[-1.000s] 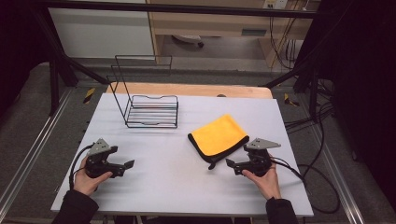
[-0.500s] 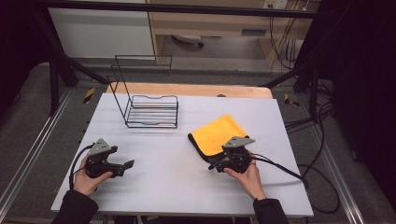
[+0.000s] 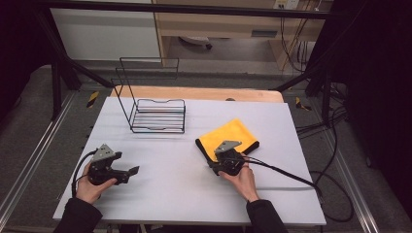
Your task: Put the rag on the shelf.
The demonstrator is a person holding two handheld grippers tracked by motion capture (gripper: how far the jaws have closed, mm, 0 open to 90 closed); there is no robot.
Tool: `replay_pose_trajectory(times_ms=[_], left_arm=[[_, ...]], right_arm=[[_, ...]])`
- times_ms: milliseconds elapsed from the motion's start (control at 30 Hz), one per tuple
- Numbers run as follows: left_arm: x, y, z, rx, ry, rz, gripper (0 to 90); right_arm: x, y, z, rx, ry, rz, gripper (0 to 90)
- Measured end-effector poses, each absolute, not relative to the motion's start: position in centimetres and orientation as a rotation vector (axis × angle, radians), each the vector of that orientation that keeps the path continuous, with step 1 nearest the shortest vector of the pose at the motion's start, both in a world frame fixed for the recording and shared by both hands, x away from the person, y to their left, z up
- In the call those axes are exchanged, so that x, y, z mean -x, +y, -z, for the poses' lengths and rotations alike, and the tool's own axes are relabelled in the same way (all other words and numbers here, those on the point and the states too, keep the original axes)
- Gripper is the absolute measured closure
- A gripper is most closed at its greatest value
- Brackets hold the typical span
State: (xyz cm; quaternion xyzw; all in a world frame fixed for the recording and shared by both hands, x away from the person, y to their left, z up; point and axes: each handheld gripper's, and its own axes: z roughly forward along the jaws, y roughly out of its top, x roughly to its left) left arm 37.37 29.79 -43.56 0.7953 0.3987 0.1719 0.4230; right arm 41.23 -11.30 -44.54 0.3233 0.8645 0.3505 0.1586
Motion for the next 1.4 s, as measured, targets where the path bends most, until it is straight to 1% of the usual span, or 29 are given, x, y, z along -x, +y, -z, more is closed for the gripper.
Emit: replay_pose_trajectory(times_ms=[67,200,367,500,600,667,800,967,1167,1400], left_arm=[[-37.4,29.8,43.6,-1.993,0.998,-0.430,6.5],[-37.3,29.8,43.5,-1.986,0.999,-0.431,6.6],[-37.3,29.8,43.5,-1.989,1.000,-0.431,6.7],[-37.3,29.9,43.5,-1.981,1.003,-0.431,6.9],[-37.3,29.9,43.5,-1.982,1.003,-0.431,7.1],[-37.3,29.9,43.5,-1.985,1.002,-0.432,7.2],[-37.3,29.9,43.5,-1.985,1.002,-0.432,7.5],[-37.4,29.9,43.5,-1.988,1.002,-0.434,7.8],[-37.4,29.9,43.5,-1.987,1.005,-0.435,8.1],[-37.4,29.9,43.5,-1.985,1.008,-0.435,8.3]], right_arm=[[-41.1,-11.3,44.6,-0.901,2.466,-0.973,55.5],[-40.8,-11.3,44.8,-0.858,2.455,-0.946,54.0],[-40.6,-11.2,45.0,-0.812,2.451,-0.918,56.8],[-40.6,-11.3,45.0,-0.793,2.450,-0.908,62.1],[-40.7,-11.4,44.9,-0.772,2.445,-0.884,70.4],[-40.8,-11.4,44.9,-0.778,2.443,-0.884,73.8],[-41.1,-11.6,44.6,-0.812,2.449,-0.893,77.4],[-41.4,-11.7,44.2,-0.865,2.436,-0.935,79.1],[-41.4,-12.2,42.8,-0.912,2.424,-1.023,79.6],[-40.1,-11.4,42.0,-0.896,2.496,-1.103,79.6]])
